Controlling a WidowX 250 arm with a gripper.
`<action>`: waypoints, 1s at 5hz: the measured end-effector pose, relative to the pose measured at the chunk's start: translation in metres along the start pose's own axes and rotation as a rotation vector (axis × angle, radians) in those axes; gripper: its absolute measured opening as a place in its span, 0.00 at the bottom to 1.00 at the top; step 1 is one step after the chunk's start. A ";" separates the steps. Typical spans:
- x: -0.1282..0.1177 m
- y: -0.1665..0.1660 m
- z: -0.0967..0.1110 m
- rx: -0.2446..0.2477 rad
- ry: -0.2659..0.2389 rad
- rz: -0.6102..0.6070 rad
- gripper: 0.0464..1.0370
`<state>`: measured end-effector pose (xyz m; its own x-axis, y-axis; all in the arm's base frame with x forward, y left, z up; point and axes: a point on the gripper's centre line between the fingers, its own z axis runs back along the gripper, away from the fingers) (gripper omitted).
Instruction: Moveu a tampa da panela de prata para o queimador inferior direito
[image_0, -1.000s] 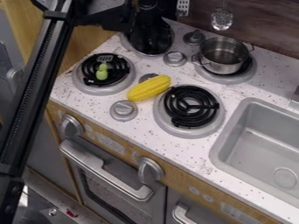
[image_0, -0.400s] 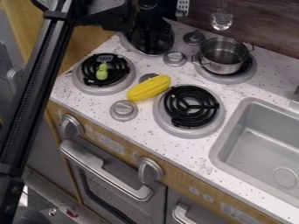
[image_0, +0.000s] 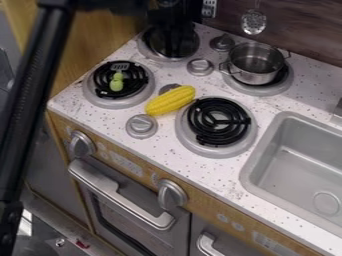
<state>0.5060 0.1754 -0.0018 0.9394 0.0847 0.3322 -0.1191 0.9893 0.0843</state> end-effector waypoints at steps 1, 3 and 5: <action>-0.007 0.006 0.025 0.011 -0.037 0.016 0.21; -0.062 -0.015 0.044 -0.013 0.019 -0.024 0.21; -0.107 -0.082 0.045 -0.070 0.070 -0.188 0.21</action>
<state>0.4004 0.0800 -0.0021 0.9633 -0.0960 0.2506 0.0803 0.9941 0.0722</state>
